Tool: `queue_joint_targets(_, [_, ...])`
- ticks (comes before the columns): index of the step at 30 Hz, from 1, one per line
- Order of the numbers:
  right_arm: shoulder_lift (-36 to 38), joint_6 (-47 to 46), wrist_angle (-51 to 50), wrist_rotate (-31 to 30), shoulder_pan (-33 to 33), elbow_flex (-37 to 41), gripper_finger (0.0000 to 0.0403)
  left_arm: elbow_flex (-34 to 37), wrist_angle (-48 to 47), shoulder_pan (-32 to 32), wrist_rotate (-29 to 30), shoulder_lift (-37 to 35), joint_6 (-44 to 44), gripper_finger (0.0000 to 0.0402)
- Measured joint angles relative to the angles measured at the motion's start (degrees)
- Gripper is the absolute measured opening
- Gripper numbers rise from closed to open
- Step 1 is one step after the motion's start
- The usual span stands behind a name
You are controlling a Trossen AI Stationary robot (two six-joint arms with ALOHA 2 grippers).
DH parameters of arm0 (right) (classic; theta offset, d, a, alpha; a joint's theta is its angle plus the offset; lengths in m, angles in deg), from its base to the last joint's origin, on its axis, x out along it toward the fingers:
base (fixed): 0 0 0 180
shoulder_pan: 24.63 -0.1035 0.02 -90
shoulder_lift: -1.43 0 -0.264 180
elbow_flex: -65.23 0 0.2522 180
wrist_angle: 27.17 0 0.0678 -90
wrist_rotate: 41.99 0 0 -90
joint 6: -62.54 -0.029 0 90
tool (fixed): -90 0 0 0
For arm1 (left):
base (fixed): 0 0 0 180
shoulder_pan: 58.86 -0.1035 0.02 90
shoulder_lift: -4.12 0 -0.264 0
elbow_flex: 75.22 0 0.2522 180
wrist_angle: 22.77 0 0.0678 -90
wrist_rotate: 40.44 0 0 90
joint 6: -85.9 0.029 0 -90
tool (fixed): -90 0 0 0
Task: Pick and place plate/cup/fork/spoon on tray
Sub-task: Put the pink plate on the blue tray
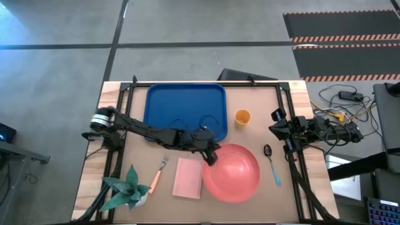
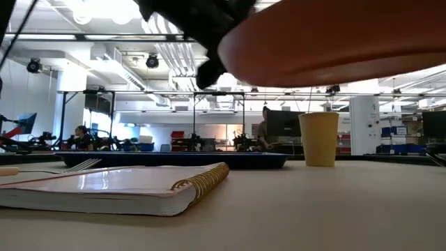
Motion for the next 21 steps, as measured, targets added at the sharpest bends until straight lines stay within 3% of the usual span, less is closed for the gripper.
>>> queue_joint_targets(6, [0.0,-0.2,0.0,0.0,0.0,0.0,0.0009,9.1,0.1,-1.9,6.2,-12.3,0.0,0.0])
queue_joint_targets(14, [0.0,-0.2,0.3,0.0,0.0,0.0,0.0009,21.1,-0.9,-5.8,21.8,-27.5,-1.6,0.0])
queue_joint_targets(21, [0.0,-0.2,0.4,0.0,0.0,0.0,0.0009,25.1,-11.9,-10.1,35.1,-34.7,-7.2,0.0])
